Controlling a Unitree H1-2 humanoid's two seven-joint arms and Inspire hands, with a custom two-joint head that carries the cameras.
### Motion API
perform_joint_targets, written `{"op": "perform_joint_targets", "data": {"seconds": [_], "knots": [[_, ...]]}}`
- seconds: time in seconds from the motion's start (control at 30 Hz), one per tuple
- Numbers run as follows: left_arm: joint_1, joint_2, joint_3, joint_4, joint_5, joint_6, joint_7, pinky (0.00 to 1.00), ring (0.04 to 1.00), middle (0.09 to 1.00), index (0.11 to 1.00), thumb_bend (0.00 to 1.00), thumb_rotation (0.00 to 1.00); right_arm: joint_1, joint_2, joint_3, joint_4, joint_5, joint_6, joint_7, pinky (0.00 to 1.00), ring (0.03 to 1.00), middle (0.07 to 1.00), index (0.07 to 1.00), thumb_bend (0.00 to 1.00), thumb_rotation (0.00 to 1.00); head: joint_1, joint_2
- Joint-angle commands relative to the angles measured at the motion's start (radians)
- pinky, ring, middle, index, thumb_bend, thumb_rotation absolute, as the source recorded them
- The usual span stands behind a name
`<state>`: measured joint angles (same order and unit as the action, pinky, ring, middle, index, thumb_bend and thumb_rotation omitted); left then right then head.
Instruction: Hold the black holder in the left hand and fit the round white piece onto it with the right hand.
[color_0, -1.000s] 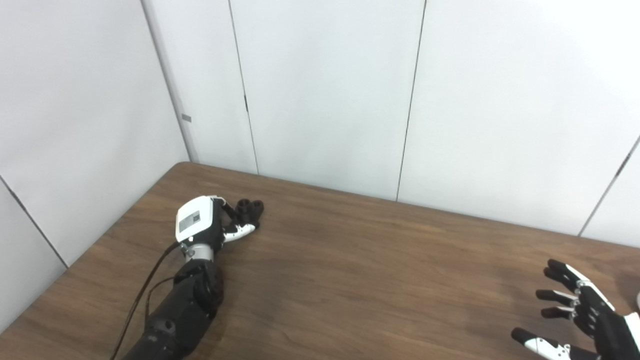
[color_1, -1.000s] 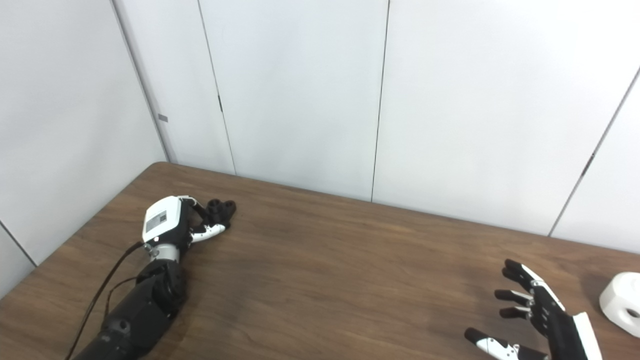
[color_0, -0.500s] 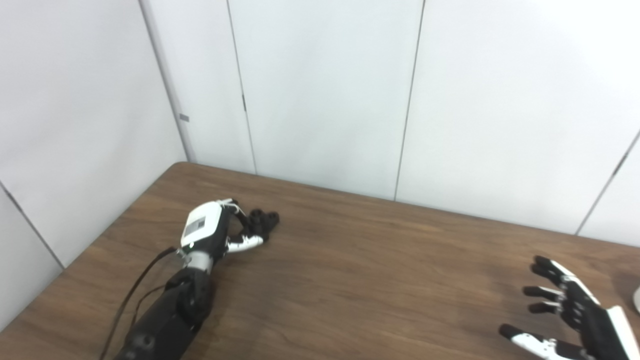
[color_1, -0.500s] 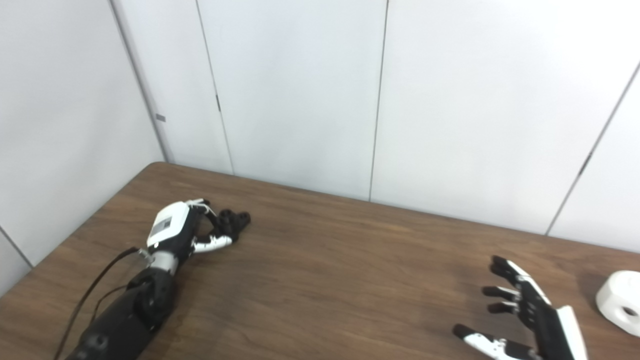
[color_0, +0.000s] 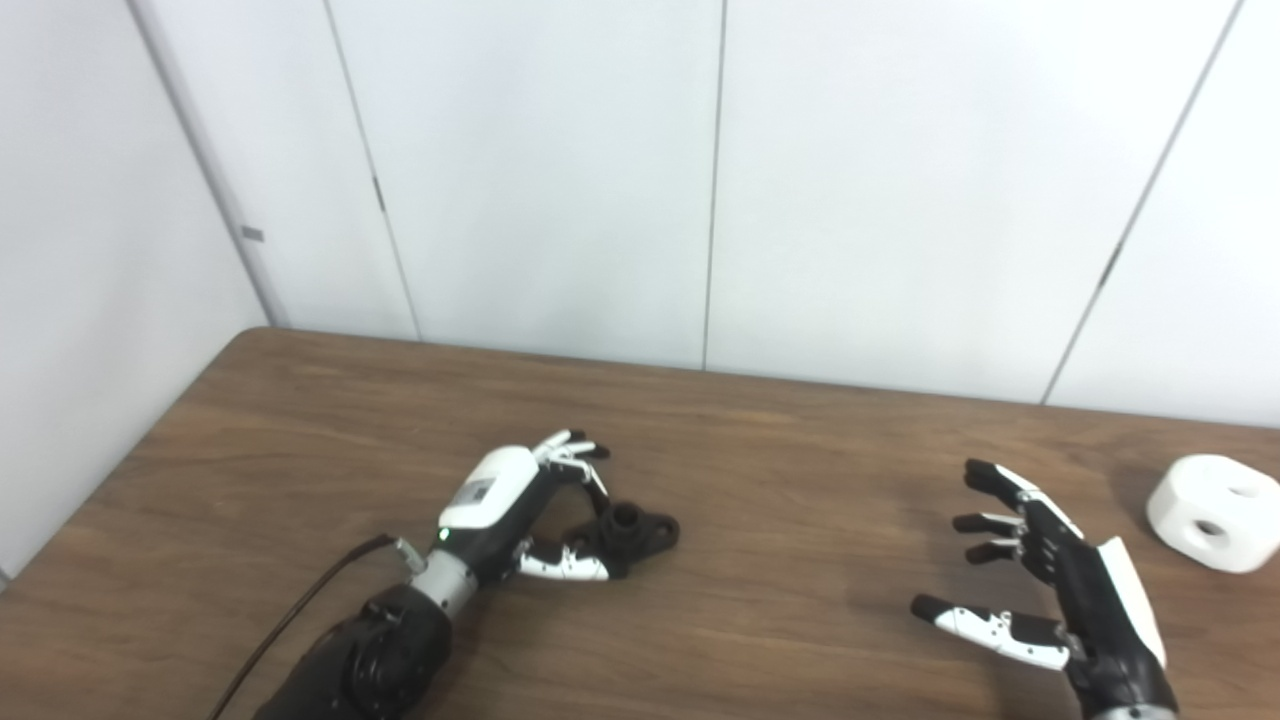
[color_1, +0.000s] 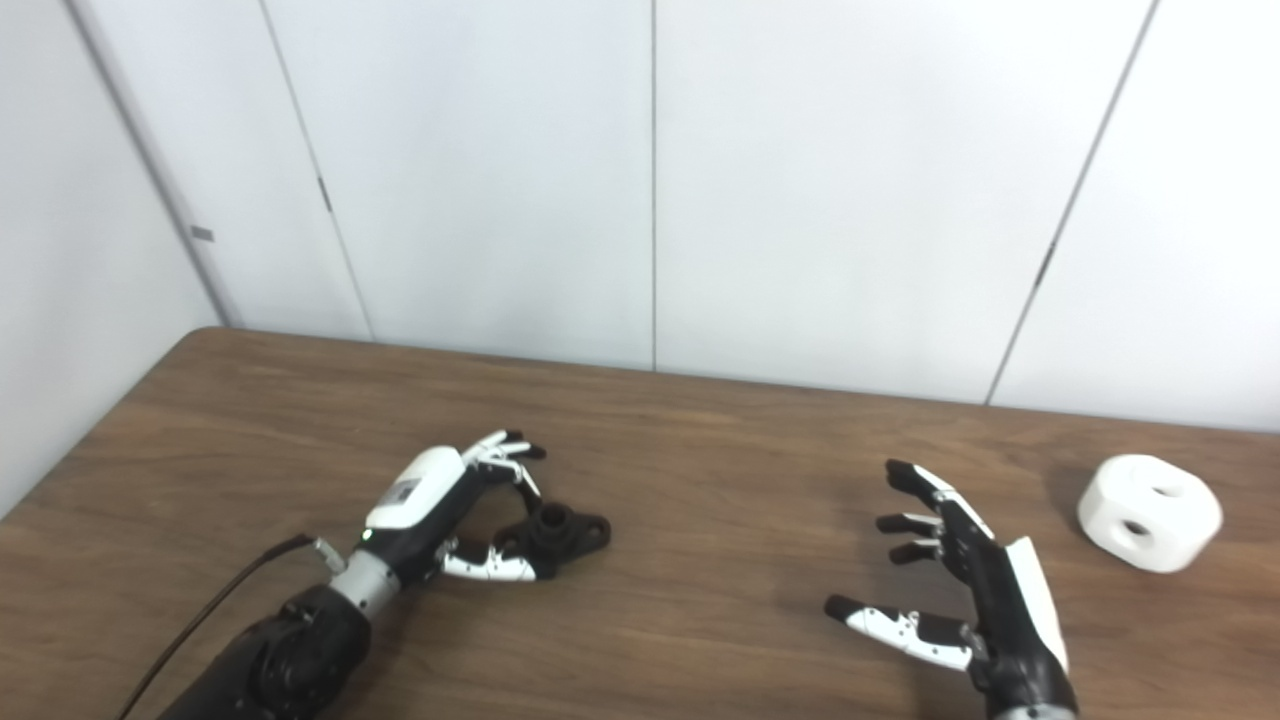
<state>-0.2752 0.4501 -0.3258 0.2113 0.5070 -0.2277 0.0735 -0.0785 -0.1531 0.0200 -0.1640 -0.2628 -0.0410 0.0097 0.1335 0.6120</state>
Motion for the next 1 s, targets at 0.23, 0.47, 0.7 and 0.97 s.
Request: {"op": "perform_joint_targets", "data": {"seconds": [0.23, 0.47, 0.7, 0.97], "knots": [[-0.013, -0.038, -0.101, 0.000, 0.067, -0.082, -0.116, 0.85, 0.945, 0.861, 0.483, 0.52, 0.05, -0.043, -0.010, -0.017, -0.050, 0.001, -0.025, -0.017, 0.55, 0.687, 0.822, 0.819, 0.62, 0.17, -0.067, 0.015], [-0.033, -0.070, -0.168, 0.039, 0.155, 0.006, -0.177, 0.94, 0.981, 0.891, 0.483, 0.52, 0.05, -0.059, -0.032, -0.041, -0.101, 0.010, -0.004, -0.007, 0.52, 0.679, 0.815, 0.819, 0.62, 0.20, -0.100, 0.023], [-0.058, -0.090, -0.231, 0.097, 0.257, 0.060, -0.162, 0.94, 0.967, 0.882, 0.484, 0.52, 0.05, -0.066, -0.060, -0.051, -0.153, 0.010, 0.031, 0.009, 0.53, 0.683, 0.817, 0.822, 0.61, 0.24, -0.120, 0.026], [-0.067, -0.090, -0.265, 0.119, 0.291, 0.090, -0.147, 0.93, 0.951, 0.877, 0.485, 0.52, 0.05, -0.080, -0.102, -0.075, -0.208, 0.001, 0.079, 0.033, 0.56, 0.717, 0.842, 0.827, 0.62, 0.24, -0.191, 0.011]]}}
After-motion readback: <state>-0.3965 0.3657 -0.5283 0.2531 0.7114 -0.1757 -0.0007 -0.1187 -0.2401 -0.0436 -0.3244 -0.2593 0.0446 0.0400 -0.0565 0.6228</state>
